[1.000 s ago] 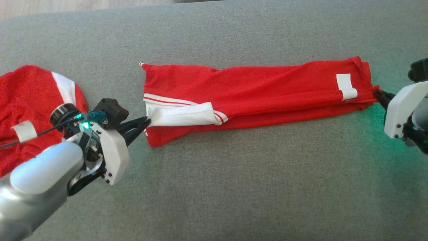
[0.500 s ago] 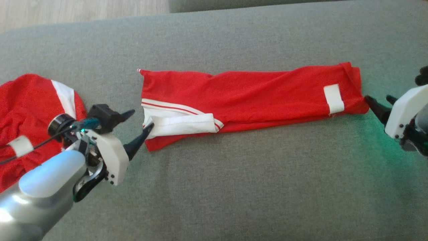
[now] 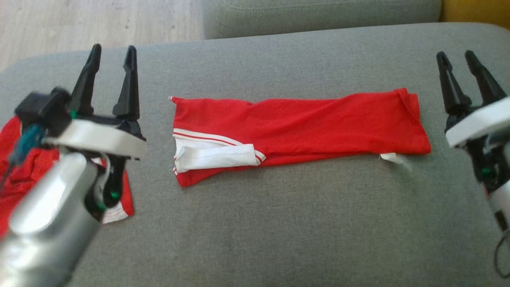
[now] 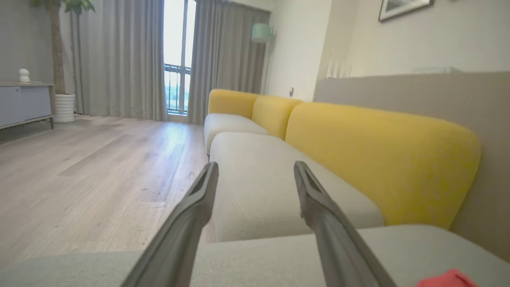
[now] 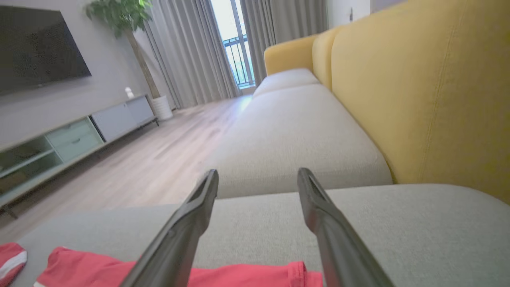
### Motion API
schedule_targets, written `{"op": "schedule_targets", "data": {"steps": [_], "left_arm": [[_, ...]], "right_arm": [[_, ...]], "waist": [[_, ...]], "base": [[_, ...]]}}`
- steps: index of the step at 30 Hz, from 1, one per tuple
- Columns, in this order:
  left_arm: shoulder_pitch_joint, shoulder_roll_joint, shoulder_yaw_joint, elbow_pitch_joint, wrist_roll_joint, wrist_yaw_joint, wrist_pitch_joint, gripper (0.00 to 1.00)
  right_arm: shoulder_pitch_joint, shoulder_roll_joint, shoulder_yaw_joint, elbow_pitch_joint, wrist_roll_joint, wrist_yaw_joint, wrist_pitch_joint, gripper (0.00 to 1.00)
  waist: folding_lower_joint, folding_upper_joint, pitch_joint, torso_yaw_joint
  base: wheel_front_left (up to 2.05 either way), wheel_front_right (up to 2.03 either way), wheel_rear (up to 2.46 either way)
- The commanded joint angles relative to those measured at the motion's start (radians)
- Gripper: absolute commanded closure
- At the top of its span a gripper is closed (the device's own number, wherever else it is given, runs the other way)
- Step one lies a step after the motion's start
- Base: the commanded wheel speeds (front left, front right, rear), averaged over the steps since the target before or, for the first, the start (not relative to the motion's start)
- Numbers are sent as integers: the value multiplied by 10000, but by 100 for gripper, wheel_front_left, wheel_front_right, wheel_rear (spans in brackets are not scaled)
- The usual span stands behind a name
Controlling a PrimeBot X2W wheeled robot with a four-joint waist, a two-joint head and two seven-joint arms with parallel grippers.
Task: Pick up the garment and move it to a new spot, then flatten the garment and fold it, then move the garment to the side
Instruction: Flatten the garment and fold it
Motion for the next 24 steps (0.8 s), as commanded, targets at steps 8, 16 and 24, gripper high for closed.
{"op": "schedule_targets", "data": {"steps": [8, 16, 24], "left_arm": [[2860, -1659, 3580, -1326, 2457, -216, -89, 0], [4692, -3402, 5254, -1135, 4783, -1067, -90, 0], [4910, -4240, 6134, -952, 5852, -2082, -91, 0]], "right_arm": [[1706, 1562, -1678, -981, -2357, -7, -1273, 0], [3173, 3145, -3102, -1580, -4434, -7, -1330, 0], [3284, 3520, -3680, -2001, -5045, -7, -1166, 0]], "waist": [[2, -1, -233, -12], [2, -1, -316, -57], [2, -1, -63, 54]], "base": [[0, 0, 0], [0, 0, 0], [0, 0, 0]]}}
